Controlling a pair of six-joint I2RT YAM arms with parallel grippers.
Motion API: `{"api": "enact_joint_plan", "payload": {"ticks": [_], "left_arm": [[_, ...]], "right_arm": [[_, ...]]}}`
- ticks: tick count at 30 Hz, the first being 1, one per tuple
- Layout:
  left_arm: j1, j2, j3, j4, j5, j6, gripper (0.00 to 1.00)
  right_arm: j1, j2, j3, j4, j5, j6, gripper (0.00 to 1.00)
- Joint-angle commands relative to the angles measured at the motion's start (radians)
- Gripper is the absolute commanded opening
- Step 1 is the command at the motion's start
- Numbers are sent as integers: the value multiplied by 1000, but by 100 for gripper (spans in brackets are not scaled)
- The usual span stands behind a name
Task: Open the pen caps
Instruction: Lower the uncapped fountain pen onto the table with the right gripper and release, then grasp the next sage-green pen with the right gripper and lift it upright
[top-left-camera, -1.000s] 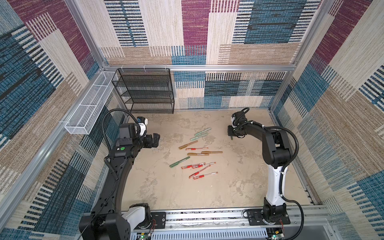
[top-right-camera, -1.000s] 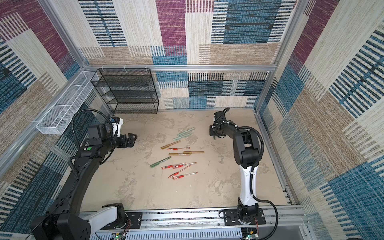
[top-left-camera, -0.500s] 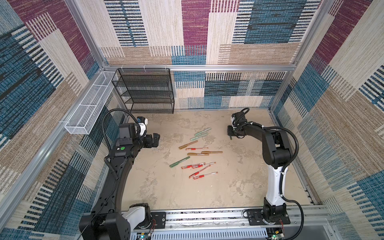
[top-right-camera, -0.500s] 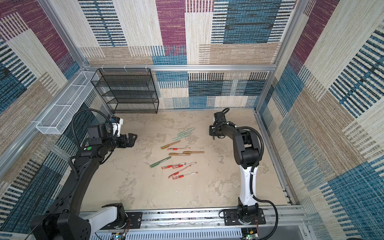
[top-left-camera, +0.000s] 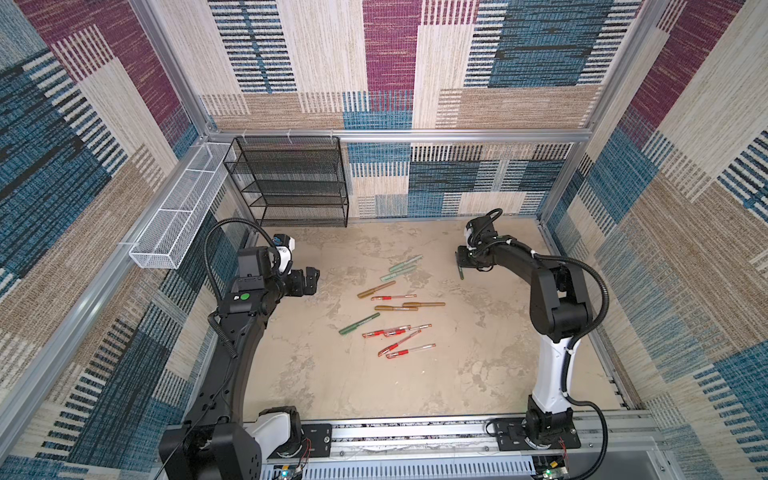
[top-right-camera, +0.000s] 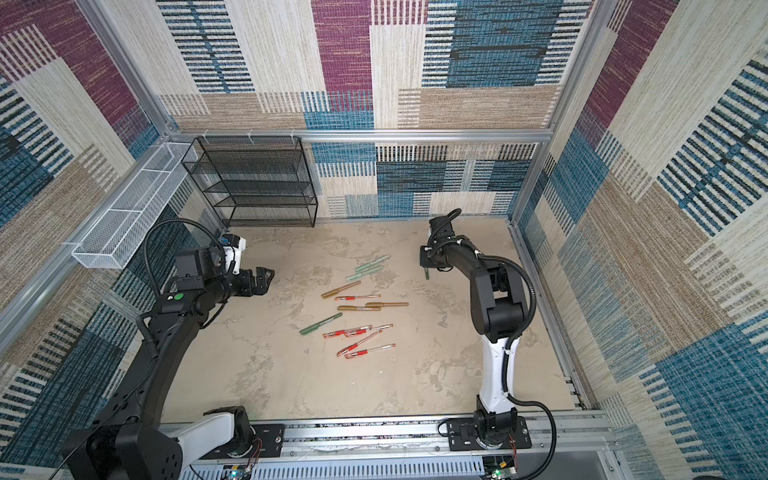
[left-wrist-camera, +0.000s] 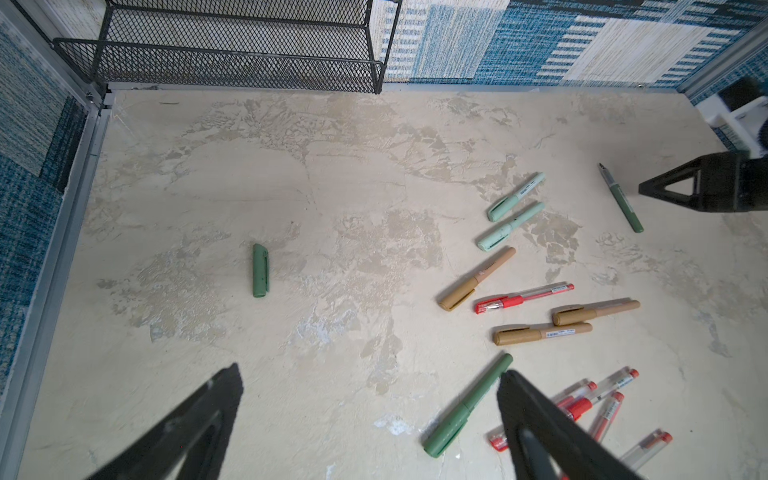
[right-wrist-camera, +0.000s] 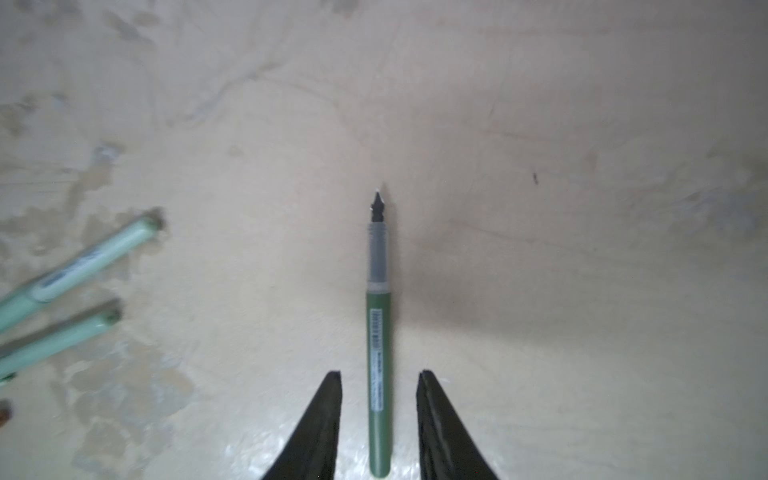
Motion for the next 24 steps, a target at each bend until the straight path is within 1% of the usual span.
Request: {"api": "enact_joint_plan", "payload": {"ticks": [1, 4, 9, 13, 15, 19, 21, 24], "left_arm": [[6, 4, -4, 16, 11, -18, 100], [11, 6, -3, 13, 7, -16, 100], [22, 12, -5, 16, 9, -24, 99], [28, 10, -5, 20, 16, -31, 99], [33, 10, -5, 20, 17, -37, 99], [42, 7, -6, 22, 16, -41, 99], [45, 3, -9, 24, 16, -41, 99], [50, -2, -14, 27, 11, -39, 100]], "right_arm": [[36, -54, 4, -52, -44, -9, 35], [103, -113, -41, -50, -65, -59, 39], [214, -209, -106, -6, -136, -144, 49], [322, -251, -128, 38, -101, -249, 56], [370, -249, -126, 45, -121, -319, 57], [426, -221, -91, 38, -191, -394, 59], [455, -196, -59, 19, -219, -427, 59], [514, -141, 6, -35, -249, -511, 59]]}}
